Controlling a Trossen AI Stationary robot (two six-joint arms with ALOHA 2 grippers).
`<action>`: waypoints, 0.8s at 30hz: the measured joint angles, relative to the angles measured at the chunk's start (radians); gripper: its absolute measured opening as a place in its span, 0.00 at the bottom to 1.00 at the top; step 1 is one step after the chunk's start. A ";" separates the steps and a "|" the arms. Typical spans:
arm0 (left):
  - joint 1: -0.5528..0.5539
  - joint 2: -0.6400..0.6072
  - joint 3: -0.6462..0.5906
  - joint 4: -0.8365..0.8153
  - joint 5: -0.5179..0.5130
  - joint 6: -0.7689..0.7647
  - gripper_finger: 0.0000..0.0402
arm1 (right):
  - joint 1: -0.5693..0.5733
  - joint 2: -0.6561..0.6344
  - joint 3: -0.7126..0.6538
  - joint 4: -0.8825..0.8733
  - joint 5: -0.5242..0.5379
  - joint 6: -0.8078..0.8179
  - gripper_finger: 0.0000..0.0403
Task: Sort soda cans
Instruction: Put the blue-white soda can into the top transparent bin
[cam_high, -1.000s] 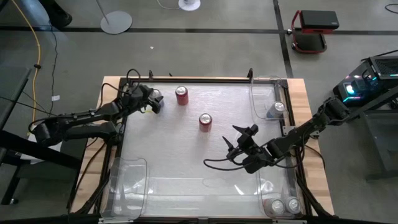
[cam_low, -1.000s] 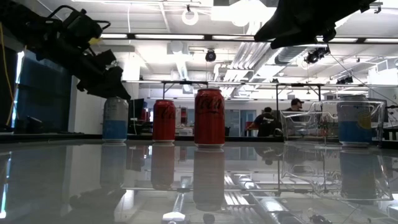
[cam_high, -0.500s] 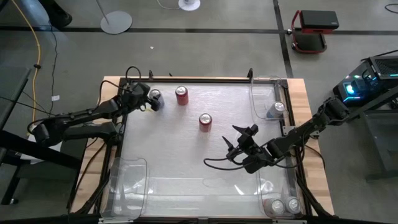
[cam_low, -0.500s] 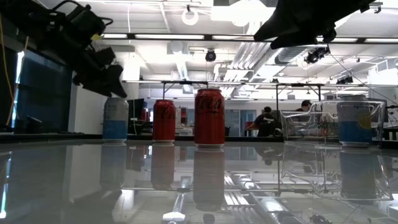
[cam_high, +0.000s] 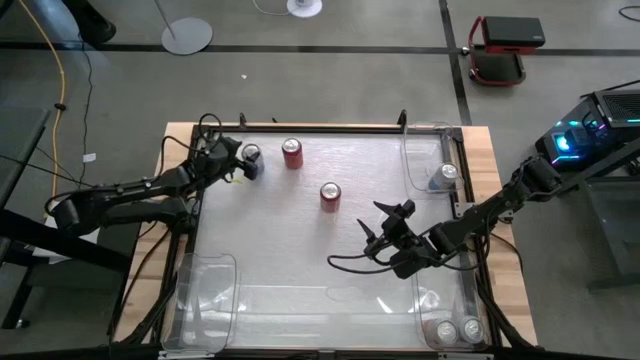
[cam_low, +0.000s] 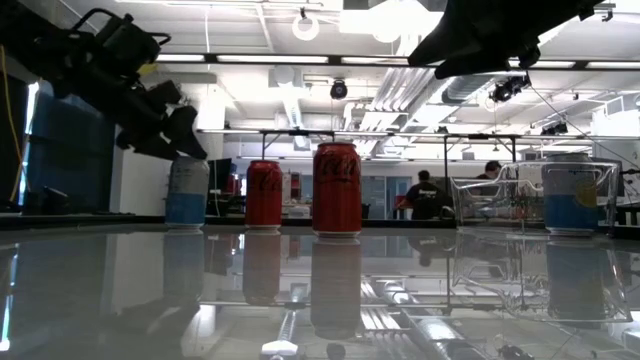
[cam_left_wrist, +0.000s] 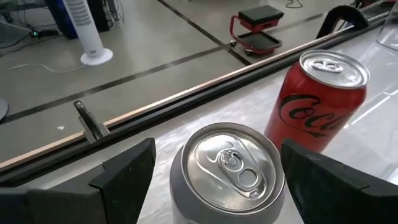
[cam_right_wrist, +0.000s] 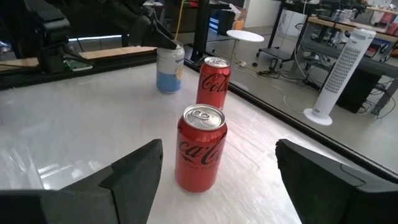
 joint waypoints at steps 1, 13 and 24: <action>0.000 0.000 0.001 0.012 0.000 0.007 0.80 | 0.000 0.000 0.000 0.000 0.000 -0.004 0.75; -0.045 -0.001 0.048 -0.116 -0.088 -0.036 0.80 | 0.000 0.000 0.000 0.003 -0.005 0.016 0.75; -0.060 0.000 -0.069 0.042 -0.084 -0.067 0.80 | 0.000 0.000 0.000 0.003 -0.007 0.016 0.75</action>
